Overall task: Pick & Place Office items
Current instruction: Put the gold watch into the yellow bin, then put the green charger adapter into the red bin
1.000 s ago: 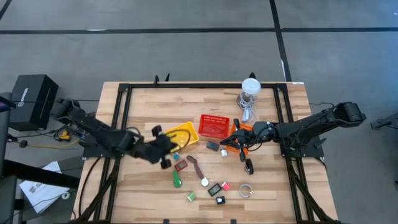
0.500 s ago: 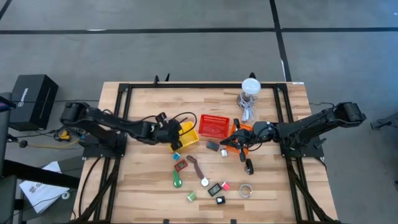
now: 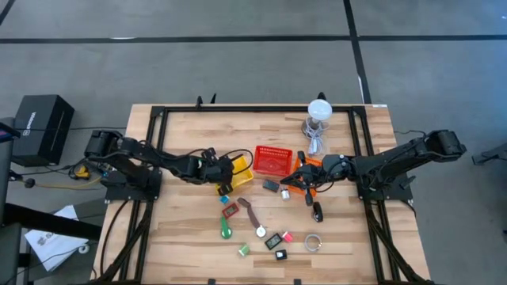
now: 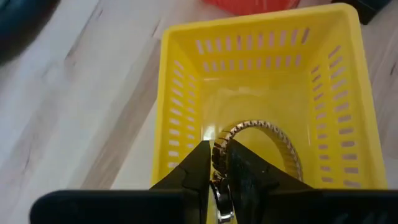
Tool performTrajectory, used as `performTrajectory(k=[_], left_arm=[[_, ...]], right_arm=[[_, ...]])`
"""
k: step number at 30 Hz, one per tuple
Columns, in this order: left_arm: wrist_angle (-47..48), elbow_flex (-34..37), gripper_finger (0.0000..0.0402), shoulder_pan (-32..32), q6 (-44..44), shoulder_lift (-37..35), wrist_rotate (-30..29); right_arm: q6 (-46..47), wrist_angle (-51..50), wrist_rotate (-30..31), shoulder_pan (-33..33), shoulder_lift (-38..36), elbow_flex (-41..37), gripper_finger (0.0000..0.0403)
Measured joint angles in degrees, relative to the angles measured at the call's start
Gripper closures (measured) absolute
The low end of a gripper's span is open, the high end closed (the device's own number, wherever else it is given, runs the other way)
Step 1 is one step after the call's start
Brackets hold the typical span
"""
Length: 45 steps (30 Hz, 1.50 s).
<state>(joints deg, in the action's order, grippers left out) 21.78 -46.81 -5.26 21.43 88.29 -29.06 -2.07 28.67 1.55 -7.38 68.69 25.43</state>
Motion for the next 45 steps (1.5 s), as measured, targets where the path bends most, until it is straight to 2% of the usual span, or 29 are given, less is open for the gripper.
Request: performTrajectory(k=[4,8,13,25,33,35,41,45], left_arm=[[0.02,0.00,0.0358,0.00,0.00,0.00,0.09],[0.08,0.00,0.0357,0.00,-0.08,0.00,3.71],[0.07,0.00,0.0354,0.00,-0.13,0.00,4.54],[0.04,0.00,0.0281,0.00,-0.15,0.00,4.52],[-0.44,-0.01,0.0274,-0.02,1.54,-0.02,4.93],[-0.66,-0.02,0.0276,-0.02,3.76,-0.02,6.52],[-4.67,-0.02,0.0284,-1.14,7.98,-0.04,16.54],[-7.86,-0.02,0.0284,-3.07,10.56,-0.04,18.42]], right_arm=[[0.04,-0.01,0.01,0.00,0.00,0.00,0.0392],[0.11,-0.01,0.01,0.00,0.00,0.00,0.0392],[0.11,-0.01,0.01,0.00,0.00,0.00,0.0392],[0.11,-0.01,0.01,0.00,0.00,-0.01,0.0392],[0.15,-0.01,-0.01,-0.91,-0.01,-0.02,0.0375],[0.15,-0.01,-0.01,-0.87,0.00,-0.02,0.0361],[0.15,-0.01,0.01,-0.66,0.00,-0.02,0.0336],[0.15,-0.01,-0.01,-0.68,-0.02,-0.02,0.0335]])
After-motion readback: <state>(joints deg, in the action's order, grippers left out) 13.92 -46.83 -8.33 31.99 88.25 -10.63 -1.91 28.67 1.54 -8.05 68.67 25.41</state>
